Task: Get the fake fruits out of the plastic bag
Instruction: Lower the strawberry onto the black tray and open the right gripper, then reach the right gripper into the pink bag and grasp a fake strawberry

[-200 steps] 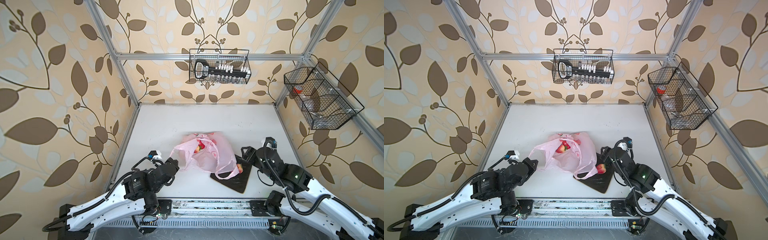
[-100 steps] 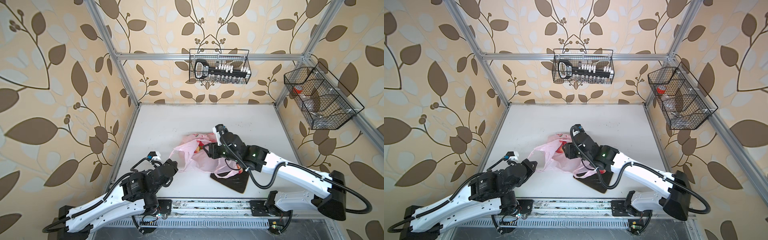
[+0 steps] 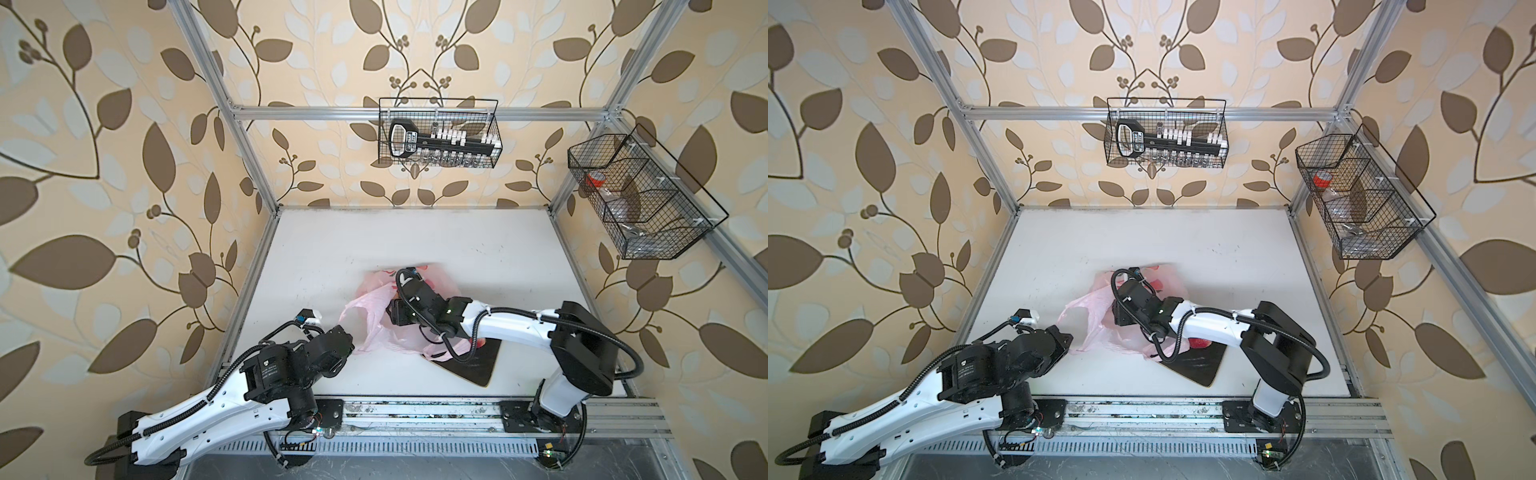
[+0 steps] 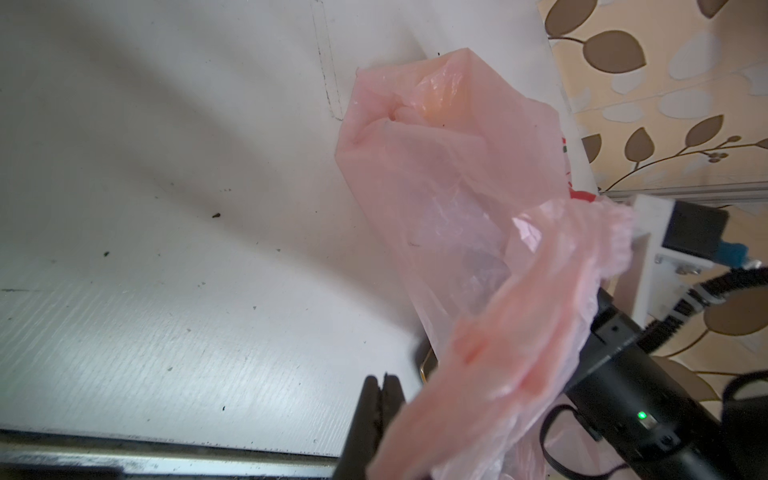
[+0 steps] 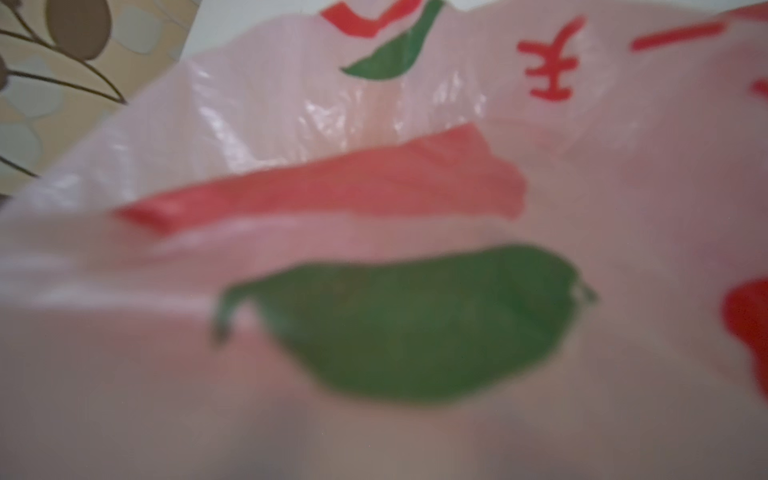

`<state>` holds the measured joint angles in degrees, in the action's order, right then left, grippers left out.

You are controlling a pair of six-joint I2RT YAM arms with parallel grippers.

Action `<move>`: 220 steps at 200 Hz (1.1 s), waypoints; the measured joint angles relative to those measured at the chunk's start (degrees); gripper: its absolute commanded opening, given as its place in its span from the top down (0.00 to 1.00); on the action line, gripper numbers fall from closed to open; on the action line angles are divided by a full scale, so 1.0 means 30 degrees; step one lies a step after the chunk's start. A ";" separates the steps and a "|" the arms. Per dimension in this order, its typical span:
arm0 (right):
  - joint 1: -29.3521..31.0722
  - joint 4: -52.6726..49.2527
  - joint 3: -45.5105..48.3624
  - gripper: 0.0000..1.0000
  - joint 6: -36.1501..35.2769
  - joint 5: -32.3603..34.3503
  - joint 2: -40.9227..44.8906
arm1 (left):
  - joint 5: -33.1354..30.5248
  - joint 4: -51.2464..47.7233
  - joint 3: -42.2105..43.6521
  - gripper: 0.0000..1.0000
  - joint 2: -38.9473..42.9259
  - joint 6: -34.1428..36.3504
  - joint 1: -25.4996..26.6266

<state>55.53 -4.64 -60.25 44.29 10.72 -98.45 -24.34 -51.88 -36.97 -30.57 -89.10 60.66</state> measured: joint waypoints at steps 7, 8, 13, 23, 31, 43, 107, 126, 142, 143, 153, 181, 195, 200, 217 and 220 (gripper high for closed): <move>-0.0066 0.0095 -0.0168 0.31 0.0138 0.0248 -0.0510 | 0.0044 -0.0058 0.0000 1.00 -0.0022 -0.0007 0.0000; -0.0073 0.0109 -0.0189 0.31 0.0168 0.0284 -0.0568 | 0.0051 -0.0066 0.0000 1.00 -0.0029 -0.0007 0.0000; -0.0138 0.0160 -0.0328 0.30 0.0270 0.0437 -0.0896 | 0.0058 -0.0109 0.0000 1.00 -0.0051 -0.0007 0.0000; -0.0321 0.0415 -0.0641 0.28 0.0532 0.0721 -0.1596 | 0.0102 -0.0197 -0.0007 1.00 -0.0109 -0.0015 0.0000; -0.0474 0.0612 -0.0882 0.26 0.0692 0.0882 -0.2040 | 0.0124 -0.0240 -0.0007 1.00 -0.0160 -0.0015 0.0000; -0.0707 0.0940 -0.1224 0.24 0.0845 0.1078 -0.2659 | 0.0131 -0.0299 -0.0015 1.00 -0.0211 -0.0015 0.0000; -0.1596 0.2754 -0.3126 0.28 0.1472 0.1421 -0.5836 | 0.0510 -0.0328 -0.0044 1.00 -0.0270 -0.0022 0.0000; -0.1690 0.3228 -0.3774 0.31 0.1559 0.1355 -0.6674 | 0.0554 -0.0328 -0.0087 1.00 -0.0408 -0.0015 0.0000; -0.1698 0.3701 -0.4095 0.37 0.1566 0.1355 -0.7155 | 0.0561 -0.0328 -0.0131 1.00 -0.0474 -0.0022 0.0000; -0.1698 0.3723 -0.4109 0.38 0.1552 0.1333 -0.7176 | 0.0561 -0.0328 -0.0138 1.00 -0.0474 -0.0022 0.0000; -0.1698 0.3978 -0.4233 0.43 0.1610 0.1333 -0.7380 | 0.0561 -0.0328 -0.0146 1.00 -0.0474 -0.0022 0.0000; -0.1698 0.4488 -0.4350 0.62 0.1377 0.1290 -0.7730 | 0.0561 -0.0328 -0.0146 1.00 -0.0474 -0.0087 0.0000; -0.1698 0.4648 -0.4350 0.68 0.1078 0.1217 -0.7737 | 0.0554 -0.0342 -0.0146 1.00 -0.0466 -0.0197 0.0000; -0.1698 0.4787 -0.4350 0.69 0.1042 0.1166 -0.7737 | 0.0554 -0.0335 -0.0146 1.00 -0.0459 -0.0248 0.0000; -0.1698 0.5115 -0.4167 0.73 0.0641 0.0896 -0.7563 | 0.0539 -0.0342 -0.0146 1.00 -0.0423 -0.0372 0.0000; -0.1698 0.5180 -0.4080 0.74 0.0663 0.0838 -0.7504 | 0.0539 -0.0342 -0.0146 1.00 -0.0423 -0.0379 0.0000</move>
<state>50.43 10.90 -72.49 46.28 13.23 -120.97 -22.72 -52.90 -37.41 -31.83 -90.24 60.66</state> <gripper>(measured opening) 0.279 0.047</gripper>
